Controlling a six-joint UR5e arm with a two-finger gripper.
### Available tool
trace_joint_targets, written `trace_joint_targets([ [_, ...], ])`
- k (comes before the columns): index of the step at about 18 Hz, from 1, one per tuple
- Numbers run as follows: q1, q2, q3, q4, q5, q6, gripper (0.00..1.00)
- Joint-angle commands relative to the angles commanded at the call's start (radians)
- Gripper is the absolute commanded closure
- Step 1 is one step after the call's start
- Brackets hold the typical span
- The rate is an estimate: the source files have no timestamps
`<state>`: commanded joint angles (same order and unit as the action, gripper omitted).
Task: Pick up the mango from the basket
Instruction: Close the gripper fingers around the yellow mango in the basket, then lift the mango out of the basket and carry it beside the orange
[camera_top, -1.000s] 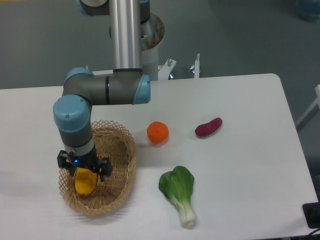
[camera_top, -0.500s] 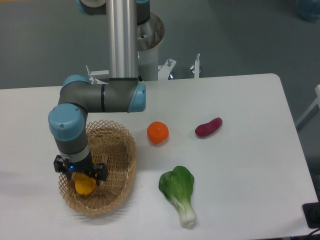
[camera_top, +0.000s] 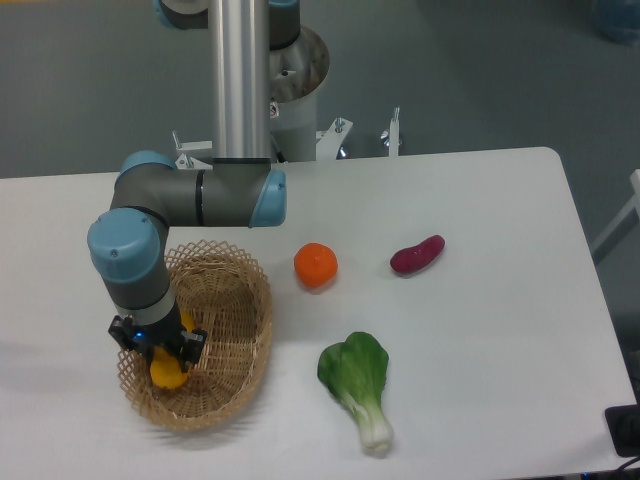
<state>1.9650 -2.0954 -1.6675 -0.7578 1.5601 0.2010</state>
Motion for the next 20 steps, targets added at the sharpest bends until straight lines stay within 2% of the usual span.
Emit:
trace_joint_targets([
  [3,0.002,0.008,0.005,0.0,0.0,0.009,0.58],
  [6,0.005,0.046,0.012,-0.003,0.002,0.018,0.57],
  [7,0.027,0.092,0.02,-0.017,0.002,0.055,0.57],
  [10,0.095,0.164,0.009,-0.034,0.0,0.08,0.57],
  [13,0.182,0.233,0.012,-0.093,-0.003,0.174,0.57],
  [16,0.254,0.253,0.017,-0.136,-0.003,0.294,0.57],
  [18,0.313,0.288,0.026,-0.159,-0.008,0.362,0.57],
  [20,0.366,0.291,0.061,-0.163,-0.02,0.415,0.57],
])
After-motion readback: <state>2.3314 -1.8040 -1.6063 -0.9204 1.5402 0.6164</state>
